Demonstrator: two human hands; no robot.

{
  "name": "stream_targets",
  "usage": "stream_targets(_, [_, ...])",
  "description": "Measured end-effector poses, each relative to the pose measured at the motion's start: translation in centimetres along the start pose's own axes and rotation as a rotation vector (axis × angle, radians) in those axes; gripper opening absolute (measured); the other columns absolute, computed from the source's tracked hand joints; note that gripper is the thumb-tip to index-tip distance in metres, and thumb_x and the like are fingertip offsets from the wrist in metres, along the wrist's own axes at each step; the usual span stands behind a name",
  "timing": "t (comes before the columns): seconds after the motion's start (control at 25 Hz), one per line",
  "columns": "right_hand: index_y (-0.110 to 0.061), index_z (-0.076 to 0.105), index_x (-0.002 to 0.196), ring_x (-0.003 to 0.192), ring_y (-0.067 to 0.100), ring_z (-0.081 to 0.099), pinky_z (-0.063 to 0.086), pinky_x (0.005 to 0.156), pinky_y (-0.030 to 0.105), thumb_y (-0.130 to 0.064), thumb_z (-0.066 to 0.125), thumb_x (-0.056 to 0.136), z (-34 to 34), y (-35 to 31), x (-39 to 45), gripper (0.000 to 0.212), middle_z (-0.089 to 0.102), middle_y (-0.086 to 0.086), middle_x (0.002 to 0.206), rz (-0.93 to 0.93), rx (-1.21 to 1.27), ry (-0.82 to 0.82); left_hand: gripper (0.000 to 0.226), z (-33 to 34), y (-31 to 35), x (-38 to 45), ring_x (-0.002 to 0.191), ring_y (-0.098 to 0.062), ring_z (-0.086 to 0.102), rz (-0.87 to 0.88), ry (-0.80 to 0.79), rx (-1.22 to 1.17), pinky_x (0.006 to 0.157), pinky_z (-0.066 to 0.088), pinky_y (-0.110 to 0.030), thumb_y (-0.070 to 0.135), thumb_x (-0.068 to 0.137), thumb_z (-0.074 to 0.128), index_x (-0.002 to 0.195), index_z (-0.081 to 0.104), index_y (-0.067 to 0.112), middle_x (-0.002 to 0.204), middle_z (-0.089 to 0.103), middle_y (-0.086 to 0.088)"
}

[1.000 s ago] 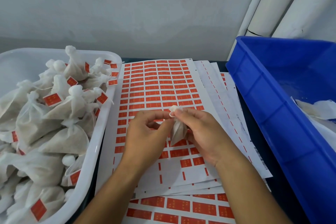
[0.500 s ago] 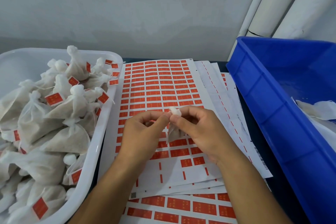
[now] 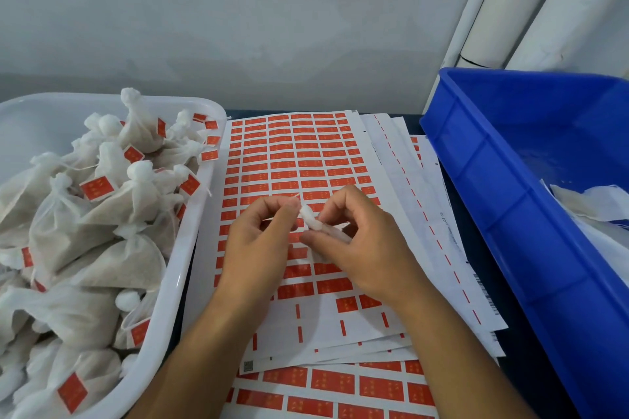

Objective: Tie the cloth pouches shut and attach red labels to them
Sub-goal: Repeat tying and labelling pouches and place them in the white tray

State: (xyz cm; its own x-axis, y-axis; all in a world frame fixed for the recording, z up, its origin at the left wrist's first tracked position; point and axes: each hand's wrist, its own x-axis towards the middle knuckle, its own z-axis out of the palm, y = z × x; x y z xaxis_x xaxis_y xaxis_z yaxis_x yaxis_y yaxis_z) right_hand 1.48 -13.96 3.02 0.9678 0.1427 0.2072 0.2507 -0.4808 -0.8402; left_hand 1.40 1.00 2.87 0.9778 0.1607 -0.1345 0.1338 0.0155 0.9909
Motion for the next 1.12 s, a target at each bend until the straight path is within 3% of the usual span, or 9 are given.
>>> stream_targets(0.2, [-0.045, 0.046, 0.098, 0.098, -0.011, 0.056, 0.043, 0.065, -0.003, -0.049, 0.078, 0.085, 0.2, 0.3, 0.1, 0.035, 0.055, -0.032, 0.101, 0.009, -0.083, -0.02, 0.018, 0.0, 0.4, -0.5, 0.096, -0.025, 0.073, 0.057, 0.05, -0.022, 0.089, 0.061, -0.048, 0.039, 0.099, 0.061, 0.095, 0.072, 0.026, 0.096, 0.075, 0.001])
stream_targets(0.36, [-0.047, 0.047, 0.095, 0.092, -0.018, 0.054, 0.04, 0.057, -0.005, -0.049, 0.078, 0.085, 0.2, 0.6, 0.2, 0.032, 0.055, -0.037, 0.093, 0.053, -0.132, -0.034, 0.017, -0.5, 0.8, -0.7, 0.093, -0.023, 0.076, 0.073, 0.114, -0.092, 0.082, 0.064, -0.046, 0.038, 0.099, 0.062, 0.104, 0.07, 0.023, 0.101, 0.076, 0.001])
stream_targets(0.56, [-0.051, 0.049, 0.091, 0.08, -0.008, 0.062, 0.043, 0.054, 0.0, -0.051, 0.076, 0.086, 0.2, 0.6, 0.3, 0.028, 0.057, -0.028, 0.082, 0.083, -0.175, -0.048, 0.017, -0.3, 1.0, -0.8, 0.096, -0.026, 0.075, 0.061, 0.101, -0.089, 0.087, 0.062, -0.049, 0.039, 0.099, 0.061, 0.101, 0.07, 0.025, 0.099, 0.076, 0.001])
stream_targets(0.84, [-0.052, 0.053, 0.093, 0.084, -0.01, 0.062, 0.045, 0.056, 0.0, -0.053, 0.077, 0.084, 0.1, 0.5, 0.3, 0.026, 0.059, -0.028, 0.083, 0.104, -0.136, -0.073, 0.021, -0.5, 0.7, -0.6, 0.094, -0.02, 0.076, 0.105, 0.166, -0.12, 0.081, 0.064, -0.042, 0.042, 0.097, 0.061, 0.106, 0.069, 0.025, 0.102, 0.076, 0.004])
stream_targets(0.96, [-0.051, 0.053, 0.105, 0.084, -0.007, 0.063, 0.044, 0.055, 0.002, -0.058, 0.07, 0.089, -0.5, 0.4, 0.3, 0.025, 0.06, -0.031, 0.093, 0.129, -0.14, -0.095, 0.019, -0.6, 0.4, -0.3, 0.09, -0.011, 0.075, 0.099, 0.161, -0.078, 0.073, 0.065, -0.03, 0.044, 0.097, 0.06, 0.104, 0.07, 0.029, 0.098, 0.075, 0.011])
stream_targets(1.04, [-0.048, 0.05, 0.111, 0.078, -0.003, 0.063, 0.042, 0.055, 0.004, -0.059, 0.064, 0.093, -2.1, 1.1, 0.6, 0.025, 0.059, -0.028, 0.098, 0.197, -0.248, -0.017, 0.017, -0.5, 0.2, -0.1, 0.087, -0.002, 0.073, 0.061, 0.164, -0.066, 0.07, 0.063, -0.022, 0.046, 0.098, 0.06, 0.105, 0.068, 0.033, 0.097, 0.074, 0.016])
stream_targets(1.12, [-0.039, 0.049, 0.11, 0.076, 0.002, 0.064, 0.043, 0.056, 0.011, -0.058, 0.059, 0.095, -4.5, 2.1, 0.8, 0.027, 0.061, -0.018, 0.1, 0.322, -0.402, 0.044, 0.017, -0.5, 0.0, 0.1, 0.091, -0.005, 0.073, 0.068, 0.185, -0.04, 0.075, 0.063, -0.026, 0.046, 0.097, 0.062, 0.112, 0.062, 0.038, 0.105, 0.071, 0.02])
